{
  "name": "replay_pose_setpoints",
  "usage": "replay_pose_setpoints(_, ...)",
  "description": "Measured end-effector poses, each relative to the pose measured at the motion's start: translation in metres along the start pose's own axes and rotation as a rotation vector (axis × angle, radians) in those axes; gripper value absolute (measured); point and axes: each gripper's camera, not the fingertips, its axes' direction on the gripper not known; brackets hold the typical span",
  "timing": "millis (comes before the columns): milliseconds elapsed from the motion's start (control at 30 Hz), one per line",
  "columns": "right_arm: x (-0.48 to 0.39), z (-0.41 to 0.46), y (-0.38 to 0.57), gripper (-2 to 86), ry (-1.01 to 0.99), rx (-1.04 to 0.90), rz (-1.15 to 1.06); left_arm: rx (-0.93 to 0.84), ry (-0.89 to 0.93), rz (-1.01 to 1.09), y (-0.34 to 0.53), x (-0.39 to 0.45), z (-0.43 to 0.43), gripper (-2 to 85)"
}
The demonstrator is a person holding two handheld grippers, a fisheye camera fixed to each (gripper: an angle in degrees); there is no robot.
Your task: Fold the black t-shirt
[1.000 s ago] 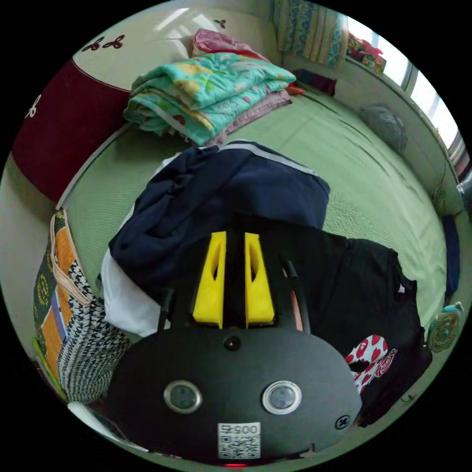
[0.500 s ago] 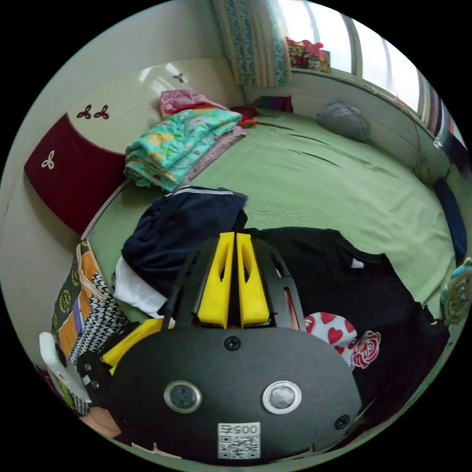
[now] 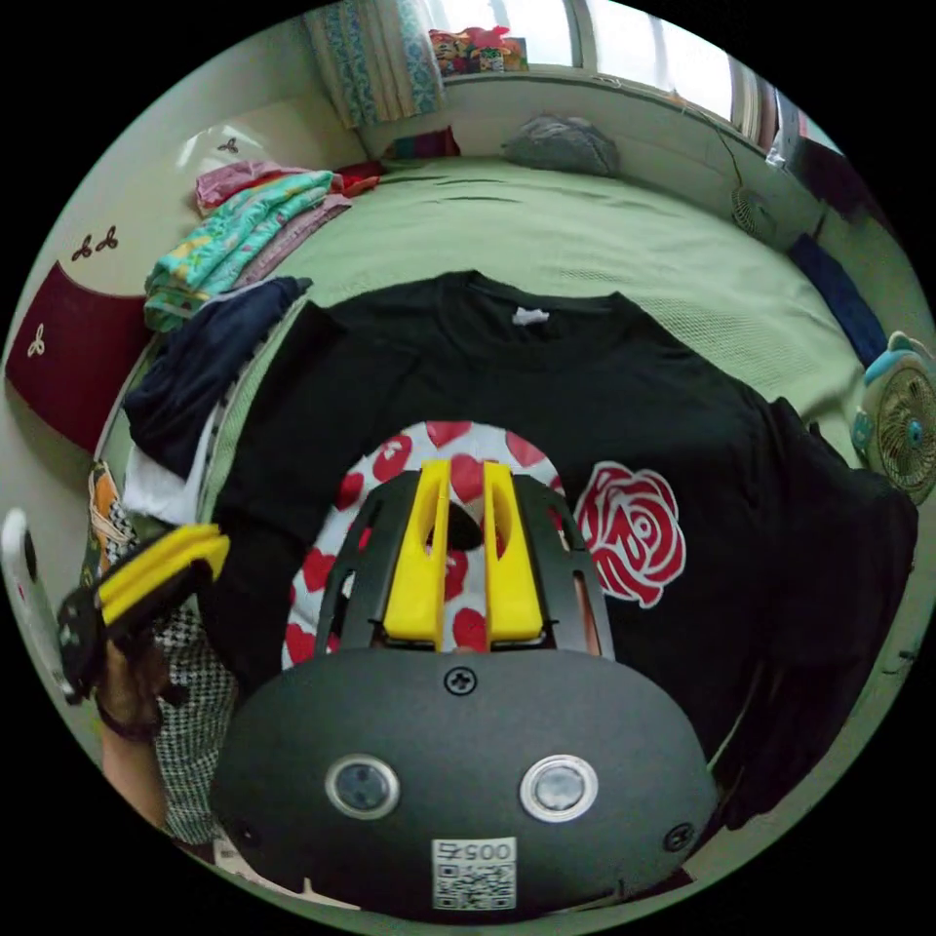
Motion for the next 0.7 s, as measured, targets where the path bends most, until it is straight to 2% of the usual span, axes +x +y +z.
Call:
replay_pose_setpoints(200, 0.022, -0.008, 0.024, 6.7, -0.035, 0.019, -0.039, -0.08, 0.011, 0.066, -0.021, 0.041, 0.037, 9.0)
replay_pose_setpoints(433, 0.015, -0.008, -0.014, 8.5, -0.055, 0.101, -0.14, -0.042, -0.059, 0.114, -0.018, 0.078, 0.06, 11.0)
replay_pose_setpoints(533, 0.008, 0.0, -0.036, 8.7, -0.034, 0.136, -0.205, -0.074, -0.036, 0.106, -0.021, 0.086, 0.076, 10.8)
replay_pose_setpoints(700, 0.007, 0.028, -0.062, 7.8, 0.036, 0.043, -0.231, -0.087, 0.018, 0.071, -0.025, 0.091, 0.087, 8.7)
